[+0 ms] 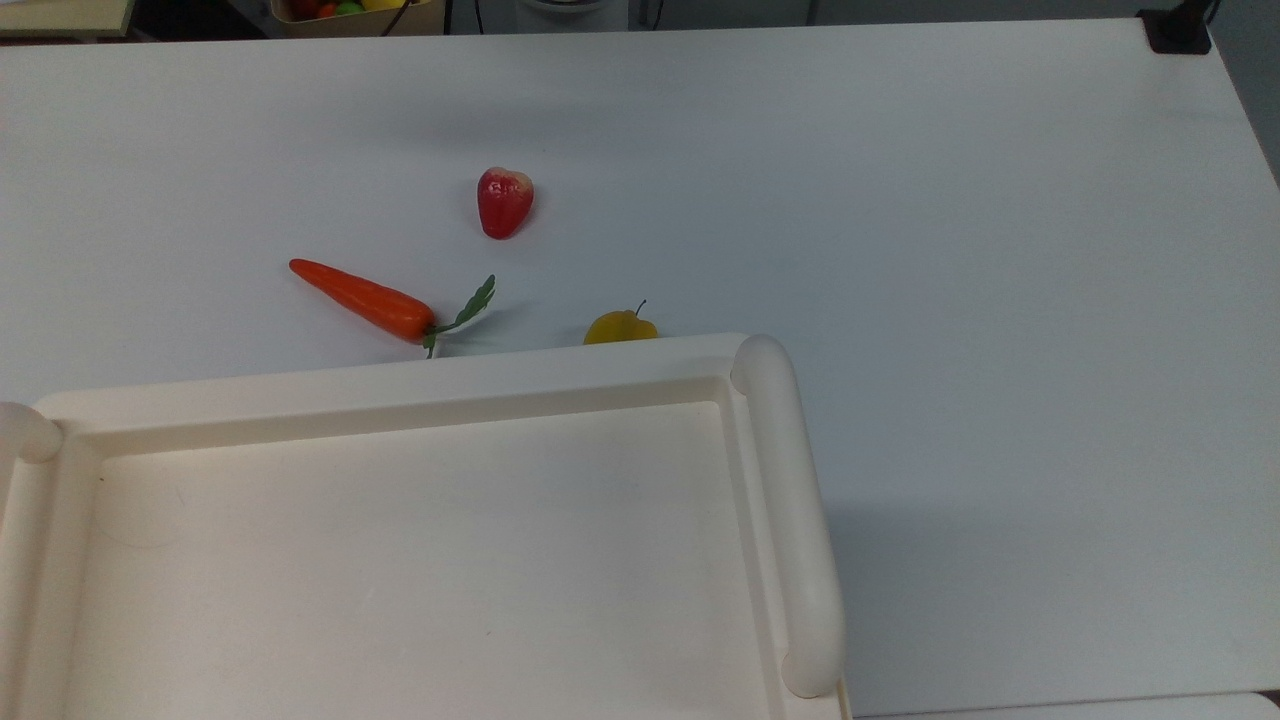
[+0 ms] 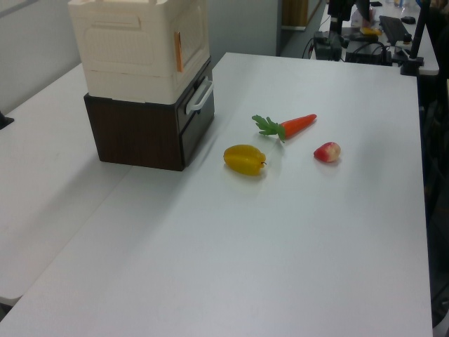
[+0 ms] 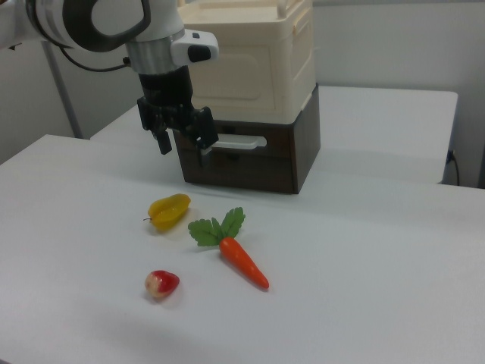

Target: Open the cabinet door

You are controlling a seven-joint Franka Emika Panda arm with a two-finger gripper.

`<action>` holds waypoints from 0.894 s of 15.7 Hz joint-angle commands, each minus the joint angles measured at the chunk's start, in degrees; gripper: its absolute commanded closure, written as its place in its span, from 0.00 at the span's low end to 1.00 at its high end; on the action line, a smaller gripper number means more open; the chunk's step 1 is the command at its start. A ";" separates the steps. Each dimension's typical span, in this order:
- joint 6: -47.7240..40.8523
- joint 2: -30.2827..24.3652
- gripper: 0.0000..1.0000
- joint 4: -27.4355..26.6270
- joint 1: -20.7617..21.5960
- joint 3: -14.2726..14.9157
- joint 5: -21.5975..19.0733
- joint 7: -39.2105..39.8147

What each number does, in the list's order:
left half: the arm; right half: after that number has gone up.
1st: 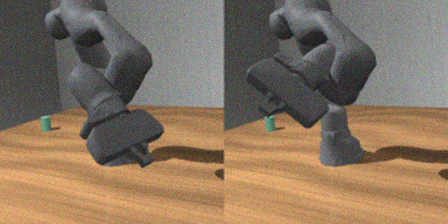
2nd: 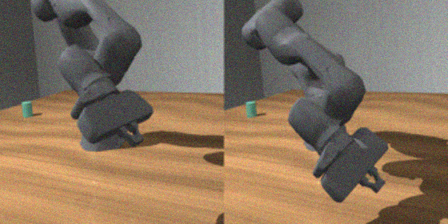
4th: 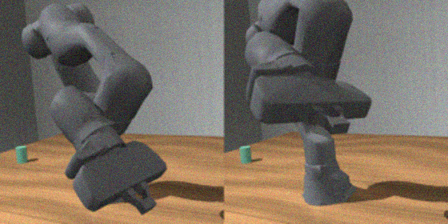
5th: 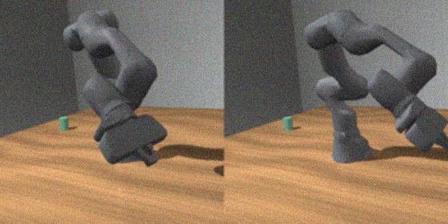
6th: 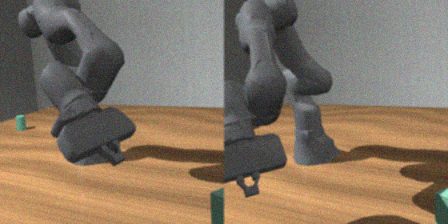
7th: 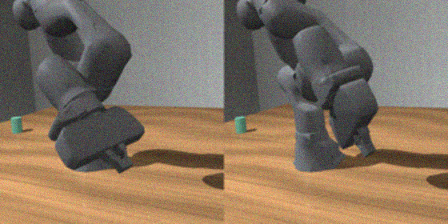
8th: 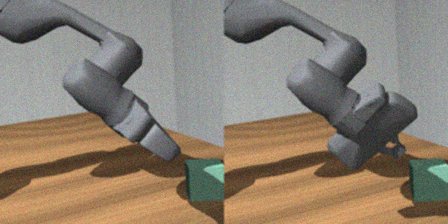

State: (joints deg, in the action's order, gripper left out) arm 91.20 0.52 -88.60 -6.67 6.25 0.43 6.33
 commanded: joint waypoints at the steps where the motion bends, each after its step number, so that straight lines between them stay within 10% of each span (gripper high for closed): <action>1: -1.73 -0.61 0.00 0.27 -0.36 -0.01 -1.57 1.58; 14: -1.55 -0.61 0.00 0.27 -1.42 0.08 -4.47 3.87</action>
State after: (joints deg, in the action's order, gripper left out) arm 91.20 0.52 -88.58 -7.54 6.26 -2.24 8.58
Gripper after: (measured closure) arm 0.000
